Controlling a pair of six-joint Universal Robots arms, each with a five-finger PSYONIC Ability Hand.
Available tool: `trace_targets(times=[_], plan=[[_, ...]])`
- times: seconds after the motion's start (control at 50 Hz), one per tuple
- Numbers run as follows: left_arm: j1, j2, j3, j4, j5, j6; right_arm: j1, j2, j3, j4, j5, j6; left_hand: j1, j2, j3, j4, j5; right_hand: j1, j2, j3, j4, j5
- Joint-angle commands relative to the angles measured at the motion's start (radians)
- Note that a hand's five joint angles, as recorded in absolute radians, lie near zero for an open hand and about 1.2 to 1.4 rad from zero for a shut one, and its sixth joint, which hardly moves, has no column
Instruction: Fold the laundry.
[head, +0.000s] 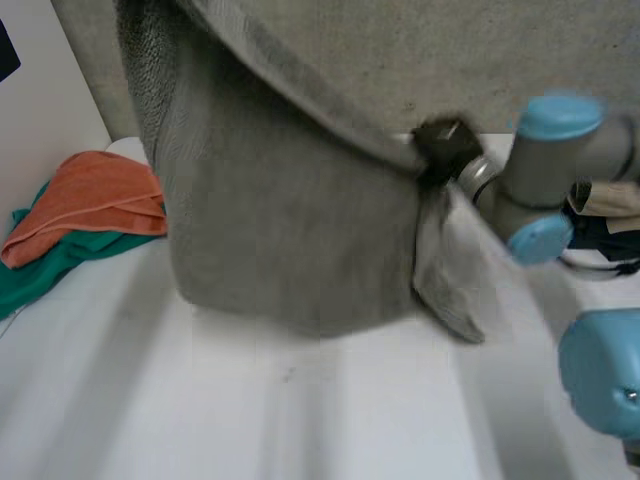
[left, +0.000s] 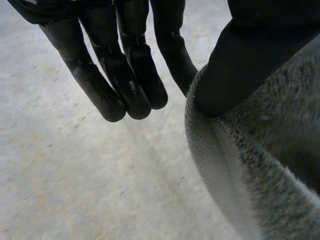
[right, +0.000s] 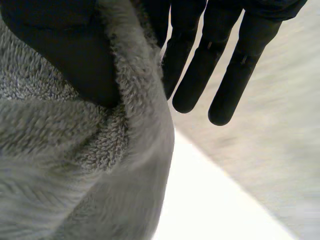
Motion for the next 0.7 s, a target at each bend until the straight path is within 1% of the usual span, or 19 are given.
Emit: trace_targets(times=[0.02, 0.04, 0.06, 0.14, 0.2, 0.22, 0.28, 0.3, 0.34, 0.36, 0.4, 0.48, 0.5, 0.56, 0.6, 0.64, 0.66, 0.7], plan=[[0.091, -0.214, 0.144, 0.092, -0.048, -0.003, -0.052, -0.209, -0.052, -0.2, 0.08, 0.001, 0.226, 0.199, 0.206, 0.198, 0.24, 0.261, 0.218, 0.209, 0.201, 0.249], [0.094, -0.241, 0.17, 0.098, -0.065, -0.003, -0.052, -0.234, -0.044, -0.22, 0.082, 0.0, 0.226, 0.199, 0.206, 0.198, 0.24, 0.261, 0.218, 0.209, 0.201, 0.249], [0.096, -0.293, 0.227, 0.103, -0.1, -0.001, -0.054, -0.281, -0.023, -0.252, 0.082, 0.0, 0.226, 0.199, 0.206, 0.198, 0.24, 0.261, 0.218, 0.209, 0.201, 0.249], [0.099, -0.407, 0.353, 0.1, -0.183, -0.006, -0.057, -0.378, 0.059, -0.271, 0.062, -0.006, 0.226, 0.199, 0.206, 0.198, 0.24, 0.261, 0.218, 0.209, 0.201, 0.249], [0.099, -0.456, 0.388, 0.088, -0.219, -0.006, -0.06, -0.421, 0.138, -0.258, 0.043, -0.017, 0.226, 0.199, 0.206, 0.198, 0.24, 0.261, 0.218, 0.209, 0.201, 0.249], [0.1, -0.481, 0.39, 0.082, -0.226, -0.007, -0.064, -0.445, 0.202, -0.249, 0.034, -0.029, 0.226, 0.199, 0.206, 0.198, 0.24, 0.261, 0.218, 0.209, 0.201, 0.249], [0.105, -0.507, 0.365, 0.068, -0.222, -0.01, -0.072, -0.478, 0.31, -0.238, 0.01, -0.049, 0.226, 0.199, 0.206, 0.198, 0.24, 0.261, 0.218, 0.209, 0.201, 0.249], [0.108, -0.519, 0.333, 0.059, -0.216, -0.013, -0.072, -0.494, 0.386, -0.238, -0.006, -0.058, 0.226, 0.199, 0.206, 0.198, 0.24, 0.261, 0.218, 0.209, 0.201, 0.249], [0.108, -0.528, 0.289, 0.053, -0.208, -0.014, -0.072, -0.504, 0.46, -0.238, -0.021, -0.069, 0.226, 0.199, 0.206, 0.198, 0.24, 0.261, 0.218, 0.209, 0.201, 0.249], [0.108, -0.541, 0.237, 0.053, -0.2, -0.014, -0.072, -0.508, 0.532, -0.238, -0.038, -0.081, 0.226, 0.199, 0.206, 0.198, 0.24, 0.261, 0.218, 0.209, 0.201, 0.249], [0.111, -0.556, 0.178, 0.056, -0.193, -0.01, -0.072, -0.507, 0.602, -0.24, -0.052, -0.092, 0.226, 0.199, 0.206, 0.198, 0.24, 0.261, 0.218, 0.209, 0.201, 0.249], [0.125, -0.611, 0.049, 0.091, -0.168, -0.007, -0.069, -0.463, 0.74, -0.245, -0.076, -0.129, 0.226, 0.199, 0.206, 0.198, 0.24, 0.261, 0.218, 0.209, 0.201, 0.249], [0.136, -0.634, 0.01, 0.111, -0.159, -0.004, -0.068, -0.434, 0.779, -0.249, -0.079, -0.146, 0.226, 0.199, 0.206, 0.198, 0.24, 0.261, 0.218, 0.209, 0.201, 0.249], [0.153, -0.657, -0.041, 0.129, -0.148, -0.001, -0.063, -0.386, 0.818, -0.251, -0.076, -0.172, 0.226, 0.199, 0.206, 0.198, 0.24, 0.261, 0.218, 0.209, 0.201, 0.249], [0.168, -0.665, -0.073, 0.135, -0.137, 0.006, -0.061, -0.346, 0.832, -0.246, -0.07, -0.19, 0.226, 0.199, 0.206, 0.198, 0.24, 0.199, 0.157, 0.148, 0.139, 0.187], [0.176, -0.662, -0.084, 0.137, -0.131, 0.014, -0.063, -0.331, 0.837, -0.235, -0.061, -0.194, 0.226, 0.199, 0.206, 0.198, 0.24, 0.053, 0.01, 0.001, -0.007, 0.041], [0.183, -0.65, -0.092, 0.135, -0.125, 0.02, -0.064, -0.327, 0.838, -0.22, -0.049, -0.186, 0.226, 0.199, 0.206, 0.198, 0.24, -0.204, -0.246, -0.255, -0.264, -0.216], [0.188, -0.638, -0.101, 0.135, -0.121, 0.025, -0.068, -0.33, 0.838, -0.2, -0.031, -0.171, 0.226, 0.199, 0.206, 0.198, 0.24, -0.426, -0.468, -0.477, -0.485, -0.438]])
